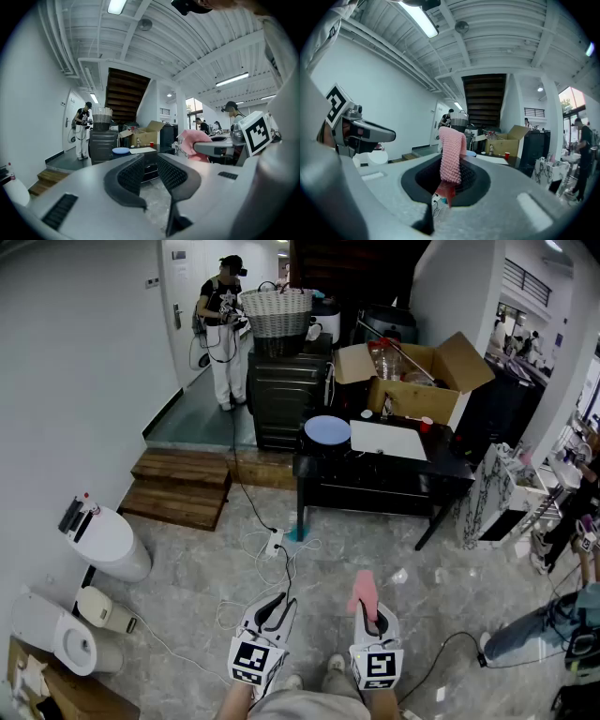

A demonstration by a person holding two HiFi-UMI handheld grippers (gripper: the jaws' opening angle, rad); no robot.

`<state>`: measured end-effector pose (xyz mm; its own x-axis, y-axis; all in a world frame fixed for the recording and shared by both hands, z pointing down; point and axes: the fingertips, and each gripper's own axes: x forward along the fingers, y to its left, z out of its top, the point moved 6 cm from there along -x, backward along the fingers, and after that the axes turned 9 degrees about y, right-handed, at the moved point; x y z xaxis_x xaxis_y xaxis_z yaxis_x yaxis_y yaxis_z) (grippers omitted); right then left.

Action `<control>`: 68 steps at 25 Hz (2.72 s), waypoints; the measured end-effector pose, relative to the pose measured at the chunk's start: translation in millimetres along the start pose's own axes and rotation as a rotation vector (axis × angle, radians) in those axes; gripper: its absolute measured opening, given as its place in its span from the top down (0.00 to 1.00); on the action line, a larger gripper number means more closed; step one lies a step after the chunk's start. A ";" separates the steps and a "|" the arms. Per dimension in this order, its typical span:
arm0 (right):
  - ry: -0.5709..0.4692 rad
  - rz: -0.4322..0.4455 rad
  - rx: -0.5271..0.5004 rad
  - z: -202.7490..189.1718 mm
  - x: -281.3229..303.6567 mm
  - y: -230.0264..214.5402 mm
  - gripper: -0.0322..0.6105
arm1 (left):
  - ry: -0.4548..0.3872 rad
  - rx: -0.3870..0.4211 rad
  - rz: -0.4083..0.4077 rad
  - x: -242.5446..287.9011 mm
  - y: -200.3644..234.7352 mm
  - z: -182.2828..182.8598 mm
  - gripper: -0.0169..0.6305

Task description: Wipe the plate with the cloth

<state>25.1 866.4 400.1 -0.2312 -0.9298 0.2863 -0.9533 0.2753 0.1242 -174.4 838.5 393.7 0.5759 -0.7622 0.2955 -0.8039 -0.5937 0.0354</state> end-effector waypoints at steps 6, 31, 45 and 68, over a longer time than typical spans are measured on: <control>-0.021 0.004 -0.007 11.2 16.3 8.7 0.91 | 0.011 -0.001 0.009 4.7 19.7 -3.5 0.85; -0.003 0.087 -0.030 47.0 177.9 -77.9 0.91 | 0.012 -0.006 0.074 161.6 83.6 46.4 0.86; -0.025 0.165 -0.033 59.5 253.6 -142.1 0.91 | 0.031 -0.019 0.138 249.7 97.5 75.5 0.86; -0.034 0.206 -0.013 71.6 335.1 -167.2 0.91 | 0.051 -0.003 0.148 321.9 134.7 86.6 0.87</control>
<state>93.1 491.4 407.2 -0.4275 -0.8612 0.2750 -0.8828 0.4633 0.0783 -84.4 490.8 410.9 0.4426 -0.8273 0.3459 -0.8801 -0.4747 -0.0094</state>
